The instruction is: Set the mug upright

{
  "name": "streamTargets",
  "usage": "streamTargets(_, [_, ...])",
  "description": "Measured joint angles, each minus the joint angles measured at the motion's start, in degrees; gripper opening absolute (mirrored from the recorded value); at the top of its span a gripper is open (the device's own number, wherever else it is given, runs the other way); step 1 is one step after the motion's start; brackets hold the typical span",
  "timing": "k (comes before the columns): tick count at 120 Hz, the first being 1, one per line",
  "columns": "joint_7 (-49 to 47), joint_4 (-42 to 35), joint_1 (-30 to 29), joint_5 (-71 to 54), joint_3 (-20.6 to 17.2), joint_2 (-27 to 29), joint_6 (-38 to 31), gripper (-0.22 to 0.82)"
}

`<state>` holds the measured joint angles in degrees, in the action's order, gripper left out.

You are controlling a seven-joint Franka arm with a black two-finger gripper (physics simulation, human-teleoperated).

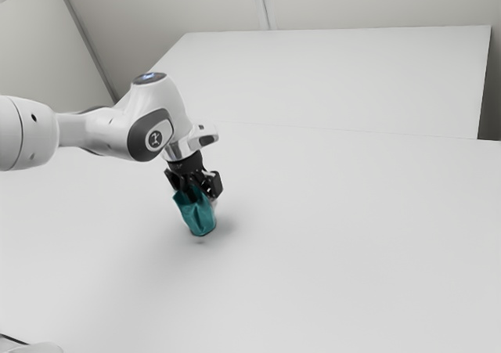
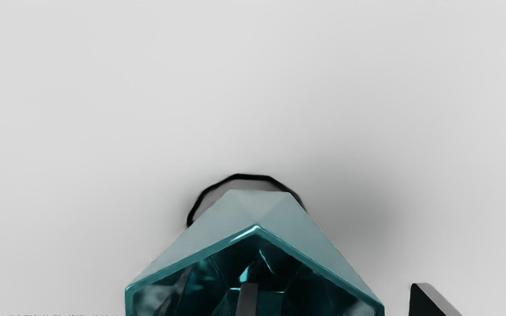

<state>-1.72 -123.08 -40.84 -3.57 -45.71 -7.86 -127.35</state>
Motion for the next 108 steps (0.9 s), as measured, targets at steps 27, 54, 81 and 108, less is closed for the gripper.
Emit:
streamTargets(27, [-0.31, 0.64, -0.11, 0.20, -0.26, 2.54, 1.10, 0.51])
streamTargets(54, [-0.36, 4.52, 0.02, 0.86, -0.55, 6.39, 5.14, 0.57])
streamTargets(81, [0.35, 17.17, 0.43, 0.95, -0.67, 5.83, 14.53, 0.59])
streamTargets(108, [0.89, 28.02, 0.13, 0.85, -1.15, 5.80, 24.07, 0.60])
